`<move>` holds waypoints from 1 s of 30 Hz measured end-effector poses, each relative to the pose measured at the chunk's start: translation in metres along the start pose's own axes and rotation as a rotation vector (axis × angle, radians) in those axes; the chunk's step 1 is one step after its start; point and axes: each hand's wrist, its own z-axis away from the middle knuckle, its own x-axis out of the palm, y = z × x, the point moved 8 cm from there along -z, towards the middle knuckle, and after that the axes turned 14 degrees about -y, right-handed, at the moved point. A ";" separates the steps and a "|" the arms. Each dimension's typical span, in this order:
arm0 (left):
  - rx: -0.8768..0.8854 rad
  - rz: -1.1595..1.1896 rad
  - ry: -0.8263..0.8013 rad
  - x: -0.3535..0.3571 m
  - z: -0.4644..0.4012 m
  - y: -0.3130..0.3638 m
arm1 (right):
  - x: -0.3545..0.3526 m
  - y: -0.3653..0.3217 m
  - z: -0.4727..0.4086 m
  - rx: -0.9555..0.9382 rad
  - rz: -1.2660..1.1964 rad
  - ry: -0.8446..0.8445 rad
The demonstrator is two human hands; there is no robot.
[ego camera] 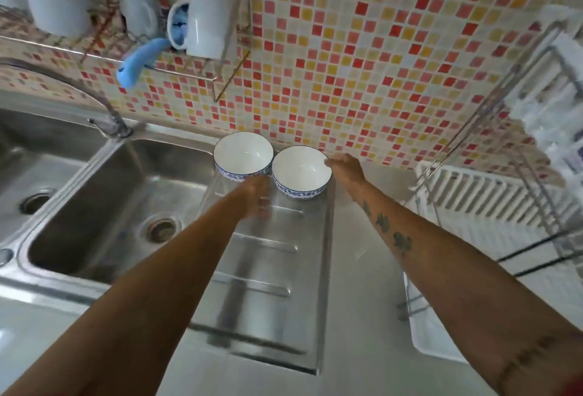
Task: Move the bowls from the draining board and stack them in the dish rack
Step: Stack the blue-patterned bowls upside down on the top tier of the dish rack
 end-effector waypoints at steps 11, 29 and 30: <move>-0.033 0.119 0.077 0.016 -0.066 0.003 | 0.036 0.057 -0.048 0.184 -0.251 -0.089; 0.149 0.087 -0.018 0.044 -0.056 0.012 | 0.029 0.054 -0.036 0.141 -0.395 0.148; 0.193 0.095 -0.039 0.051 -0.046 0.019 | 0.021 0.044 -0.027 0.103 -0.417 0.192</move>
